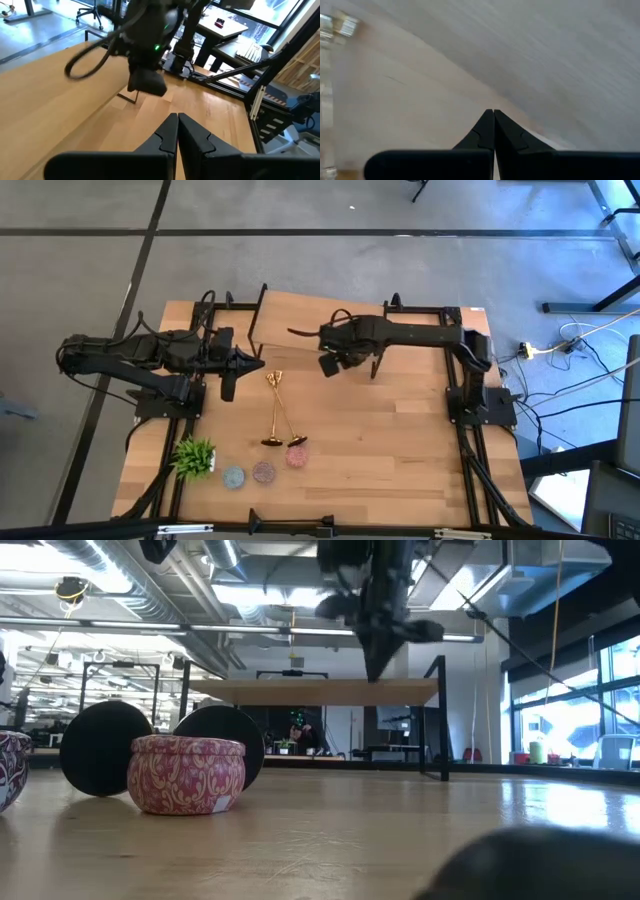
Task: Pick & Place candle stick holders
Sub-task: Adjust the shelf
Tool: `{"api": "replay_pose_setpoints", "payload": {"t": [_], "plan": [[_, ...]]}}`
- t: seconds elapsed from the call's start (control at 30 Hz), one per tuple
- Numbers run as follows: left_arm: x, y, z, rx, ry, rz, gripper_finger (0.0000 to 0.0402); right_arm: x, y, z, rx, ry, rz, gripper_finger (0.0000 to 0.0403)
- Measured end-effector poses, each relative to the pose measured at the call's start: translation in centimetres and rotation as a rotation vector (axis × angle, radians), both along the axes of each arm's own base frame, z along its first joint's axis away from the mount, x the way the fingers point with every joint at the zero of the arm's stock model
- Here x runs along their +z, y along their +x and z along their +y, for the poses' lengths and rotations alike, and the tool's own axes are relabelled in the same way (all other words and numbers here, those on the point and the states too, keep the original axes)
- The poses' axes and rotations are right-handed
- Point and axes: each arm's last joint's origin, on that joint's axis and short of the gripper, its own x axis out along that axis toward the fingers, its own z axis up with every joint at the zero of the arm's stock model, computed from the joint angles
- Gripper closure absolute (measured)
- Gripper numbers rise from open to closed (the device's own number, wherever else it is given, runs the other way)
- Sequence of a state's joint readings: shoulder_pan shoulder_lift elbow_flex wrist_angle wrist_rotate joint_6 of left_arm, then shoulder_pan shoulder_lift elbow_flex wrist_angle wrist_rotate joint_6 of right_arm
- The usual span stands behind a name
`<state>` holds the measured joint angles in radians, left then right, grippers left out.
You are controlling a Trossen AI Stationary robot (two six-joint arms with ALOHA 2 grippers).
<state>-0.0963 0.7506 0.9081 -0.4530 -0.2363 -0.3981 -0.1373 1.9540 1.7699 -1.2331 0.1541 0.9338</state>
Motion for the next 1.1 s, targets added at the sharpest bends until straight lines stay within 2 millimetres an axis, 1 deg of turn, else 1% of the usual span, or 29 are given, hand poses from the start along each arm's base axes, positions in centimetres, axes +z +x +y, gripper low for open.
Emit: {"api": "replay_pose_setpoints", "payload": {"t": [0.1, 0.17, 0.37, 0.47, 0.7, 0.83, 0.9, 1.0, 1.07, 1.1], "plan": [[0.0, 0.0, 0.0, -0.009, -0.01, -0.001, 0.0396, -0.7, 0.1, -0.3, 0.011, -0.002, 0.044, 0.0403], [0.0, 0.0, 0.0, -0.014, -0.015, -0.001, 0.0396, -1.2, 0.2, -0.4, 0.013, -0.037, 0.066, 0.0403], [0.0, 0.0, 0.0, -0.01, -0.028, -0.002, 0.0396, -1.1, 0.2, -0.2, 0.013, -0.231, 0.105, 0.0403], [0.0, 0.0, 0.0, -0.01, -0.029, -0.002, 0.0396, -1.0, 0.0, -0.3, 0.005, -0.296, 0.134, 0.0403], [0.0, 0.0, 0.0, -0.01, -0.03, -0.002, 0.0396, -0.9, -0.2, -1.3, -0.026, -0.357, 0.146, 0.0403], [-0.1, 0.0, 0.0, -0.009, -0.029, 0.002, 0.0396, -0.9, -0.2, -1.4, -0.041, -0.356, 0.14, 0.0403], [-0.1, 0.0, 0.0, -0.006, -0.034, 0.01, 0.0396, -0.8, -0.2, -1.1, -0.039, -0.352, 0.134, 0.0403], [-0.3, -0.1, 0.0, 0.008, -0.029, 0.029, 0.0396, -0.4, -0.2, -0.2, -0.03, -0.361, 0.121, 0.0403], [-0.7, -0.3, 0.2, 0.06, -0.017, 0.072, 0.0396, 0.4, 0.1, 0.8, -0.02, -0.363, 0.09, 0.0403], [-1.1, -0.7, 0.4, 0.121, -0.015, 0.109, 0.0397, 1.0, 0.2, 1.4, -0.01, -0.365, 0.07, 0.0403]]}}
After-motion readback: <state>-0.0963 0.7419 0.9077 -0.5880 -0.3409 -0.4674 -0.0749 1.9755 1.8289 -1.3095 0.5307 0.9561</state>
